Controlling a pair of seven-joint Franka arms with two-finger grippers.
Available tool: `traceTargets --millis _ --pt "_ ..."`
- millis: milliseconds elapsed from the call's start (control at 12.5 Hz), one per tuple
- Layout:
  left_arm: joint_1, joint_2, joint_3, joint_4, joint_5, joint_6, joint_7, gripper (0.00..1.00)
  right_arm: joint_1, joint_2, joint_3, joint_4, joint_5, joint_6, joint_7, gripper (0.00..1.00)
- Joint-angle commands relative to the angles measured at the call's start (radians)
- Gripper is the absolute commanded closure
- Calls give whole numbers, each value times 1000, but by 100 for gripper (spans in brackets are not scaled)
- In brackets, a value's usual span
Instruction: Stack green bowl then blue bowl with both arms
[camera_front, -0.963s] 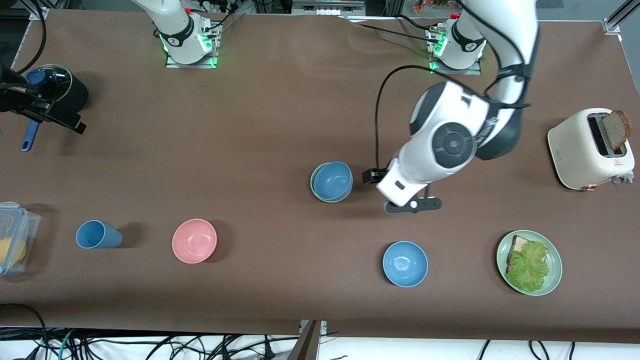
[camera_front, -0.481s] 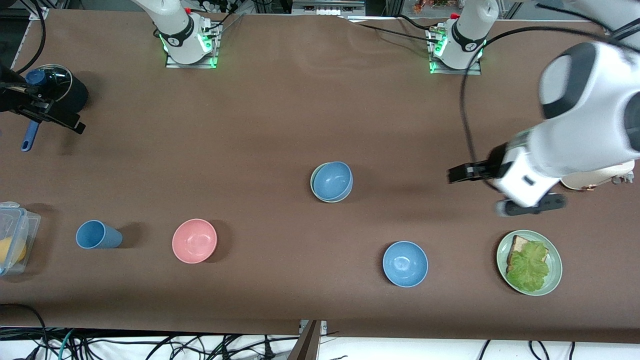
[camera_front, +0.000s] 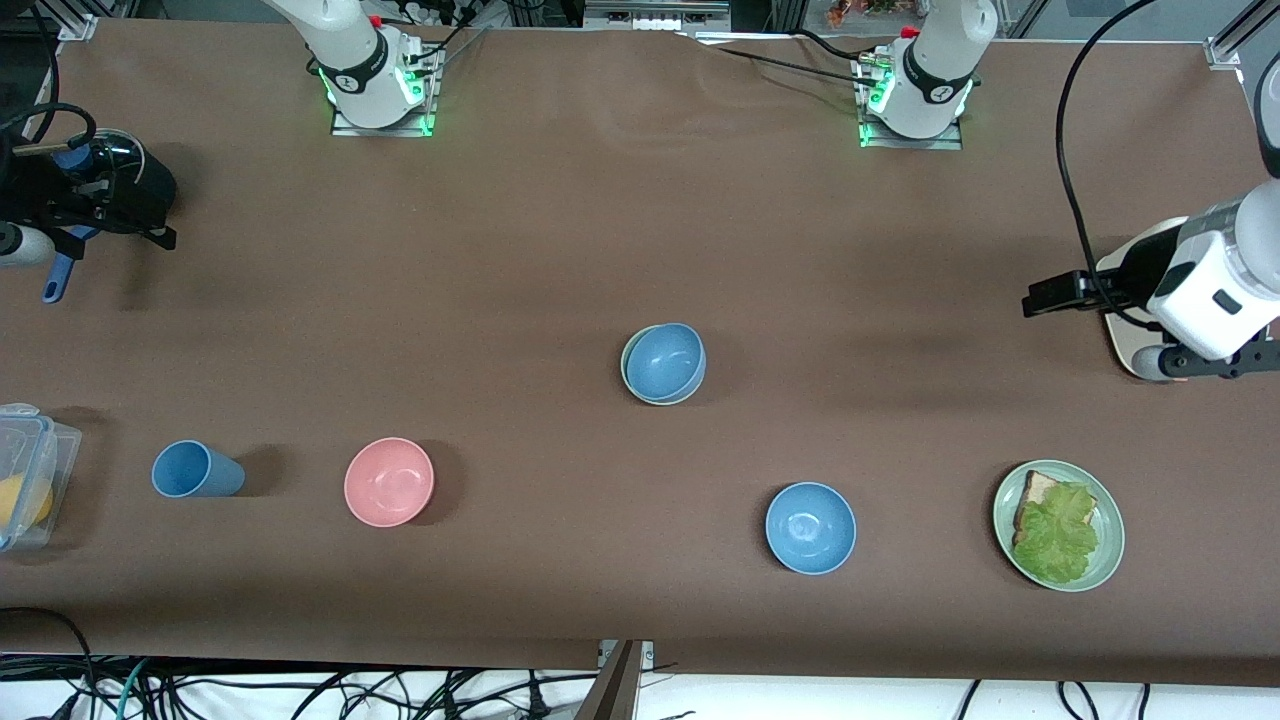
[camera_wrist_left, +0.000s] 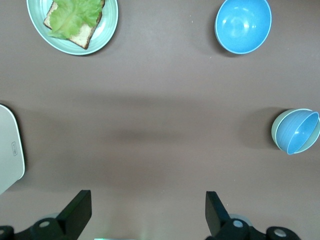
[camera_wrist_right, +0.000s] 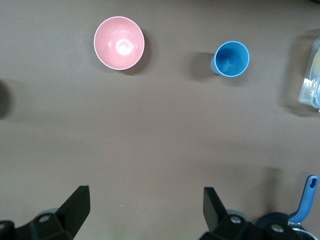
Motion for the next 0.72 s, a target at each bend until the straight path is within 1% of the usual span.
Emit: traceTargets --millis 0,80,321,642 --pt "21 -57 -28 -62 69 11 90 0 1 1 5 14 -12 -22 -29 0" --pt "21 -57 -27 -62 83 11 108 0 1 1 5 17 -11 -20 -28 0" --pt "16 -49 -28 -53 82 13 99 0 -10 -3 -32 24 0 -7 -21 0" --pt "18 -46 -27 -55 76 13 109 0 -7 -6 -29 24 -4 -6 -25 0"
